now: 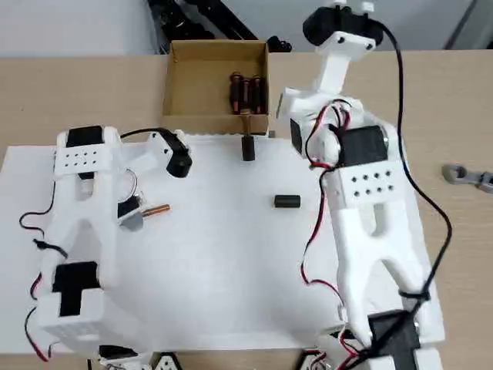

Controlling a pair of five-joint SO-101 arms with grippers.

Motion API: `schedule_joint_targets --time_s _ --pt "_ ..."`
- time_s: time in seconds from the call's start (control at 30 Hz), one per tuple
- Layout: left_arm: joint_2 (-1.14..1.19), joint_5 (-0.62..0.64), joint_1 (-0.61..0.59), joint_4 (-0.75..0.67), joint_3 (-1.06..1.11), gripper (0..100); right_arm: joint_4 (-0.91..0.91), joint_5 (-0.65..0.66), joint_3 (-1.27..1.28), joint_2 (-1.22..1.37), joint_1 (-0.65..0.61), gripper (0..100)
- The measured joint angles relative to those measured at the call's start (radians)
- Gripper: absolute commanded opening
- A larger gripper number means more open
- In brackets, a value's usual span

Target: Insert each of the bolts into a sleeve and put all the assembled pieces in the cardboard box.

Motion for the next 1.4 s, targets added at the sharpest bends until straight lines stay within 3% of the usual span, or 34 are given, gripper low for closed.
schedule_joint_targets --time_s 0.33,0.43,0.9,1.07,1.4 --pt "0.163 -0.005 0.002 -0.118 -0.04 9 0.021 0.002 0.0 -0.058 -0.002 19.4" --pt "0.192 -0.005 0.003 -0.158 -0.044 4 0.021 0.002 0.0 -0.061 -0.002 19.4" --pt "0.273 -0.005 0.006 -0.158 -0.048 0 0.025 0.002 0.015 -0.061 -0.002 19.4" --pt "0.221 -0.032 0.005 -0.124 -0.06 0 0.025 0.002 0.015 -0.061 -0.002 19.4" --pt "-0.051 -0.206 0.002 0.054 -0.052 0 0.025 0.002 0.015 -0.061 -0.002 19.4"
